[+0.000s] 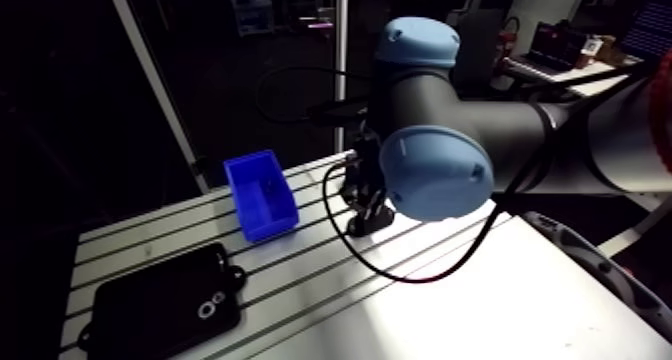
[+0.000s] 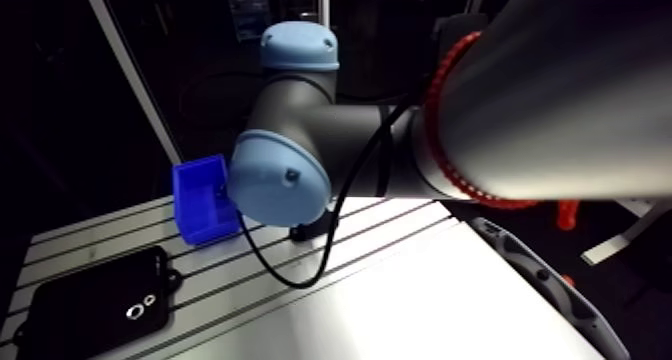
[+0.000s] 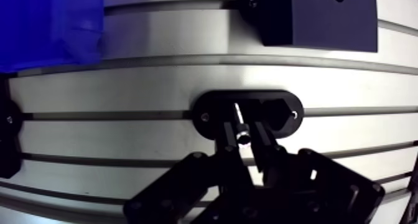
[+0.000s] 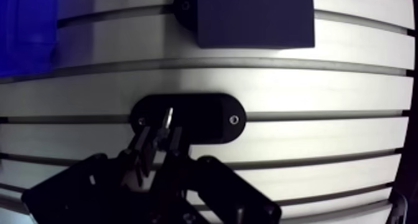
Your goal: Pick up the M10 bolt and insert it into the hole until fully seated.
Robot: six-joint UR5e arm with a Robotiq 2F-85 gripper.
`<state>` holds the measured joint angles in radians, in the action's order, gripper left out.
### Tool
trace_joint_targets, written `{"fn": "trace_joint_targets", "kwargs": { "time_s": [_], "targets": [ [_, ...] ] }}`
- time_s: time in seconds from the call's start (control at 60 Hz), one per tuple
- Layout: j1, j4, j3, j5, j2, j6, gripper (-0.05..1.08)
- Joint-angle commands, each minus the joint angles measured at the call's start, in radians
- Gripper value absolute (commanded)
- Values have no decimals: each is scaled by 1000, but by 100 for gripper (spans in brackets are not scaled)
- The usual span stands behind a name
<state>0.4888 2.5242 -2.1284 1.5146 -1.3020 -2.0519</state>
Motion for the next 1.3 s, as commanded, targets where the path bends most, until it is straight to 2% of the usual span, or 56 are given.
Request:
{"fn": "trace_joint_targets", "kwargs": {
  "time_s": [0.017, 0.367, 0.483, 0.617, 0.667, 0.783, 0.8, 0.817, 0.85, 0.883, 0.933, 0.95, 0.967, 0.983, 1.017, 1.033, 1.05, 1.067, 1.083, 1.1, 1.133, 1.167, 1.2, 1.217, 1.3],
  "targets": [
    [1, 0, 6, 0, -1, 0, 77],
    [-4, -16, 35, -8, -41, 0, 86],
    [-5, -50, 54, -13, -56, -1, 90],
    [-6, -89, 91, -34, -75, 10, 100],
    [-6, -98, 98, -36, -83, 12, 103],
    [-6, -203, 172, -34, -99, 25, 108],
    [-4, -248, 199, -32, -99, 36, 108],
    [-4, -248, 199, -32, -99, 36, 108],
    [-4, -338, 261, -31, -95, 77, 108],
    [-4, -338, 261, -31, -95, 77, 108],
    [-4, -422, 326, -22, -85, 118, 108],
    [-4, -422, 326, -22, -85, 118, 108],
    [-3, -469, 359, -15, -81, 133, 108],
    [-3, -469, 359, -15, -81, 133, 108],
    [-1, -576, 429, 13, -64, 148, 108],
    [-1, -576, 429, 13, -64, 148, 108],
    [-1, -625, 463, 27, -55, 151, 108],
    [-1, -625, 463, 27, -55, 151, 108],
    [-2, -667, 496, 39, -50, 157, 108],
    [-2, -667, 496, 39, -50, 157, 108],
    [-4, -740, 564, 47, -33, 165, 108],
    [-4, -740, 564, 47, -33, 165, 108],
    [-2, -804, 628, 50, -4, 170, 108],
    [-2, -804, 628, 50, -4, 170, 108],
    [-2, -907, 719, 53, 39, 183, 108]
  ]
}}
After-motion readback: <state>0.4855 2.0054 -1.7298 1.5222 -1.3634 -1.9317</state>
